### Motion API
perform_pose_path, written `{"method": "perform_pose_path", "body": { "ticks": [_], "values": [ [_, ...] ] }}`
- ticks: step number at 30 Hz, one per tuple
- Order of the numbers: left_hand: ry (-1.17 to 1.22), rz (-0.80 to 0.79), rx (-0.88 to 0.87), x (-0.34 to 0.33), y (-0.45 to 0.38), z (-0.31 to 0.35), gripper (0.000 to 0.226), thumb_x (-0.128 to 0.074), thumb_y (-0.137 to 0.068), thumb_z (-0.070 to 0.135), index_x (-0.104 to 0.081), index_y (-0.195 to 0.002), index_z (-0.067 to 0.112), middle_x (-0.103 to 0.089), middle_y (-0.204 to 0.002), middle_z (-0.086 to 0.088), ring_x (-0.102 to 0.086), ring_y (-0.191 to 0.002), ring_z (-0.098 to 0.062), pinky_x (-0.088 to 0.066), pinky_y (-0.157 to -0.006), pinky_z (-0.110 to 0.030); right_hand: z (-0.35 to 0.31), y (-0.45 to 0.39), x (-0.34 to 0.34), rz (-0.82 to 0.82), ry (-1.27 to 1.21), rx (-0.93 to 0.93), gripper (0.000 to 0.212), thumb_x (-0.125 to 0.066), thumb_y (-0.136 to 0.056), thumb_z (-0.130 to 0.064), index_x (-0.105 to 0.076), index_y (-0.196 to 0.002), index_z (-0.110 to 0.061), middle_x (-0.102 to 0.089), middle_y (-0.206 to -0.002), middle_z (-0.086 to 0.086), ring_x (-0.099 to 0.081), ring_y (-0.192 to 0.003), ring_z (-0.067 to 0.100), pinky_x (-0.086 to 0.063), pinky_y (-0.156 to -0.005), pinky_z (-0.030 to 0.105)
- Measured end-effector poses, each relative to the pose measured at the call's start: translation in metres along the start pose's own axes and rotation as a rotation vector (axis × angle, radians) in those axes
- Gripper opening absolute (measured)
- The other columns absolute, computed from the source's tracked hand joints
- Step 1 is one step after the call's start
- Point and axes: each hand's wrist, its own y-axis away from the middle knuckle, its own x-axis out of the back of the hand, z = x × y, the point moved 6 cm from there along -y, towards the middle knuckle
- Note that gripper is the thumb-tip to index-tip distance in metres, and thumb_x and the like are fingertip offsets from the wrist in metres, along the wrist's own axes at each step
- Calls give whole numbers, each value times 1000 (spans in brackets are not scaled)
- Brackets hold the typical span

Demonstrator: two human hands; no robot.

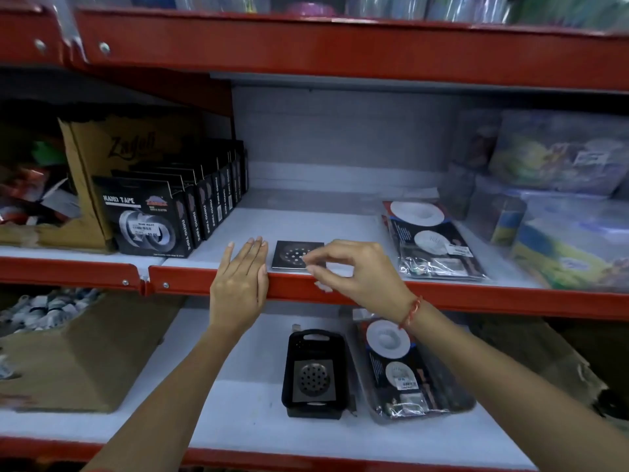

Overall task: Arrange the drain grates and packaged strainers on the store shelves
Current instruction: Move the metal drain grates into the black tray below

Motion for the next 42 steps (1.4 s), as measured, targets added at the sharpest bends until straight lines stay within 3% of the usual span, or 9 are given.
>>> {"method": "perform_pose_path", "body": {
  "ticks": [3, 6, 9, 12, 18, 26, 32, 37, 42],
  "values": [
    [2, 9, -1, -1, 0, 0, 45, -31, -99, 17, -58, -131, 0, -60, -135, -12, -55, -129, -22, -30, -117, -45, 22, -31, -7, -57, 28, -84, 21, -69, -84, -23, -75, -103, -14, -75, -100, -5, -68, -91, 4, -53, -91, 21],
    [10, 26, 12, -5, 0, -2, 46, -29, -98, 17, -56, -132, 1, -58, -137, -11, -52, -131, -22, -27, -119, -44, 55, -54, -26, -246, 152, -226, 40, -73, -80, -30, -68, -117, -15, -69, -121, 0, -62, -113, 13, -47, -104, 33],
    [16, 56, 4, -7, 0, -3, 45, -32, -97, 14, -57, -131, 0, -57, -138, -12, -52, -132, -23, -27, -119, -46, 84, -62, -46, -464, 240, -335, 75, -76, -72, -45, -50, -137, -17, -53, -142, 0, -47, -131, 18, -35, -113, 32],
    [27, 72, -1, -9, 0, -4, 45, -30, -97, 14, -57, -131, 1, -56, -139, -12, -51, -133, -22, -27, -119, -45, 107, -63, -60, -575, 207, -443, 96, -76, -67, -53, -35, -146, -17, -49, -144, 2, -49, -128, 20, -38, -109, 31],
    [29, 79, 5, -13, -1, -7, 46, -28, -98, 15, -55, -133, 2, -53, -142, -11, -49, -135, -22, -24, -121, -44, 120, -66, -62, -507, 97, -480, 108, -78, -54, -60, -33, -145, -23, -50, -143, 1, -50, -128, 20, -37, -113, 35],
    [20, 73, 17, -8, 0, -3, 45, -31, -97, 14, -57, -131, 0, -55, -140, -12, -51, -132, -22, -28, -119, -45, 78, -48, -26, -283, -8, -365, 102, -81, -51, -59, -40, -139, -26, -57, -130, -6, -53, -120, 10, -41, -105, 24],
    [16, 1, 9, 2, -3, 0, 51, -19, -102, 19, -56, -131, -3, -56, -138, -17, -52, -131, -27, -28, -117, -47, 30, 4, -17, -244, -134, -273, 99, -83, -51, -54, -41, -138, -33, -56, -130, -11, -53, -122, 1, -39, -111, 27],
    [-59, -92, -10, 2, -3, 1, 45, -31, -99, 17, -55, -132, -3, -57, -137, -18, -53, -131, -26, -30, -118, -46, 16, 53, -26, -235, -133, -225, 96, -86, -54, -47, -43, -138, -30, -56, -132, -13, -51, -124, 2, -41, -110, 33],
    [-61, -95, 13, 2, -1, 2, 46, -29, -101, 18, -57, -131, -3, -59, -135, -17, -54, -130, -25, -32, -116, -46, 30, 90, -54, -300, -51, -212, 93, -80, -57, -57, -39, -138, -35, -49, -133, -18, -46, -121, 1, -40, -106, 26]
  ]
}}
